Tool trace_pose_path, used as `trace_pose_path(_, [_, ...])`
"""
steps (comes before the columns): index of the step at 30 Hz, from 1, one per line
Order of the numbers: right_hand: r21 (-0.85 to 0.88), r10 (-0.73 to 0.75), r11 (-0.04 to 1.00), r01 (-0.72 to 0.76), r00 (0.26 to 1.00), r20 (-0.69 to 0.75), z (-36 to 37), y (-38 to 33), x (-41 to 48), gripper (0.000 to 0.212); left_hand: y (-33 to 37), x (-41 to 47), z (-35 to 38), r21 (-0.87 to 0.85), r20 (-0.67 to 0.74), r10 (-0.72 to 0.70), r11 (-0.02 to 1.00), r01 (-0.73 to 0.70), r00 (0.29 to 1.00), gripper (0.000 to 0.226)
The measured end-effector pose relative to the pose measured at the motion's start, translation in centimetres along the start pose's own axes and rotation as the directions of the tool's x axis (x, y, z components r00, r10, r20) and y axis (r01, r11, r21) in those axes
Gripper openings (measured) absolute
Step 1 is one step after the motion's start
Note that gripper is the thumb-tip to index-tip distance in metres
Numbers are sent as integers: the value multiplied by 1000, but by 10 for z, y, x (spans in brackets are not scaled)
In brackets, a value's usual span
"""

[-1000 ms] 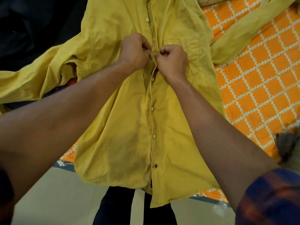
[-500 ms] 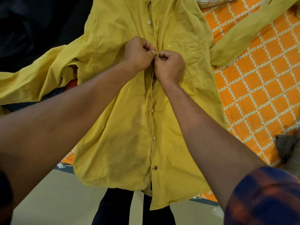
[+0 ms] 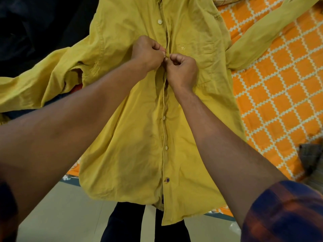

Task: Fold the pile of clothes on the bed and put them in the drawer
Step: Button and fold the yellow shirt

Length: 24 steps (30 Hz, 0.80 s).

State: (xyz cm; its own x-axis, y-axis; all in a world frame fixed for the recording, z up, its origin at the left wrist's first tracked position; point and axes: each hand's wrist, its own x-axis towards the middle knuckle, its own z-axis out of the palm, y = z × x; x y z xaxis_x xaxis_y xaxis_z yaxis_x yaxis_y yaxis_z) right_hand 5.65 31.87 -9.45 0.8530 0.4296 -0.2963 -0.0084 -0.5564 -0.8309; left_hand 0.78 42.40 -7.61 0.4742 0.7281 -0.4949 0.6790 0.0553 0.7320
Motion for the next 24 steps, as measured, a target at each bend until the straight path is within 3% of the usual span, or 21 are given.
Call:
trace_pose_path(2, [7, 10, 1000, -11, 1000, 25, -1, 2, 2, 30, 0, 0, 1, -19, 7, -3, 1000, 3, 1000, 22])
trace_pose_path(4, [55, 36, 998, -39, 998, 44, -3, 1, 2, 8, -1, -2, 3, -19, -10, 13, 1000, -13, 1000, 21])
trace_pose_path(8, [243, 176, 947, -209, 973, 150, -16, -1, 10, 22, -2, -6, 4, -51, -27, 23, 998, -24, 999, 20])
trace_pose_path(11, [328, 233, 887, -326, 928, 290, -27, -4, 19, 13, -2, -7, 1, -130, 22, 14, 991, -11, 1000, 21])
trace_pose_path(14, [293, 199, 909, -297, 926, 321, -28, -4, 20, 8, 0, -11, -1, -190, 31, 3, 982, 2, 1000, 12])
trace_pose_path(16, [260, 184, 929, -262, 939, 290, -25, -6, 17, 11, -1, -13, -1, -124, 0, 31, 992, -31, 1000, 10])
trace_pose_path(20, [201, 152, 962, -186, 973, 172, -16, -8, 12, 9, -8, -17, 9, -7, -177, 100, 995, -103, 979, 7])
trace_pose_path(24, [178, 142, 970, -166, 980, 140, -13, -8, 10, 14, -7, -17, 19, -4, -299, 32, 999, -35, 954, 8])
